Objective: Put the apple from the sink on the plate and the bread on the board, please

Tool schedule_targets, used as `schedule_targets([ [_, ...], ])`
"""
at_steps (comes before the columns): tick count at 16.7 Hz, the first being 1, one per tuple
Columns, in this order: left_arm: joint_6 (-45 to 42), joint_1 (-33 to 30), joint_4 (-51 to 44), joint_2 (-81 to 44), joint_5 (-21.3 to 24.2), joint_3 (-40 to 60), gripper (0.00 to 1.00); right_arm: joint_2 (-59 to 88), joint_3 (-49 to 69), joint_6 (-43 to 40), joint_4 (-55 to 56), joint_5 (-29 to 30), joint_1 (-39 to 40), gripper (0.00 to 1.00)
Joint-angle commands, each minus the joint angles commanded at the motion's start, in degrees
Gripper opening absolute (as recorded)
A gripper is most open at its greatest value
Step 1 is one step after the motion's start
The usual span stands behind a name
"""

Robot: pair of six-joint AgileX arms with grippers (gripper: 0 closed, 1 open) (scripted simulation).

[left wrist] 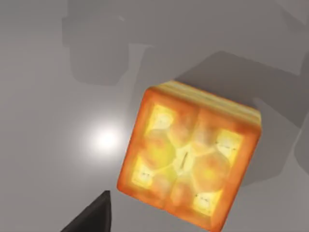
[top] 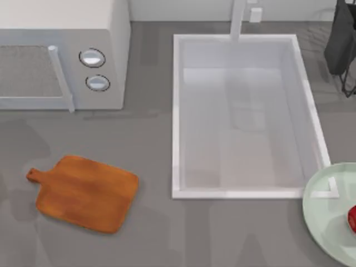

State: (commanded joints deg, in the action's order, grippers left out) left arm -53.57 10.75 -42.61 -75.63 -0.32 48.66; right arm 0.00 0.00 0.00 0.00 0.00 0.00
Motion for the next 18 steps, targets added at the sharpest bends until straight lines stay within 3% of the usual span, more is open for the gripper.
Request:
schedule_targets([
  [4,-12.1,2.4,-9.1,-16.5,0.0,11.6,1.00,0.0,0.0,0.0,0.0,0.0,0.0,1.00],
  [8,-19.4,4.0,-14.5,-25.0,0.2,19.3,1.00,0.0,0.0,0.0,0.0,0.0,0.0,1.00],
  [18,-20.4,4.1,-12.5,-27.2,0.4,19.0,1.00,0.0,0.0,0.0,0.0,0.0,0.0,1.00],
])
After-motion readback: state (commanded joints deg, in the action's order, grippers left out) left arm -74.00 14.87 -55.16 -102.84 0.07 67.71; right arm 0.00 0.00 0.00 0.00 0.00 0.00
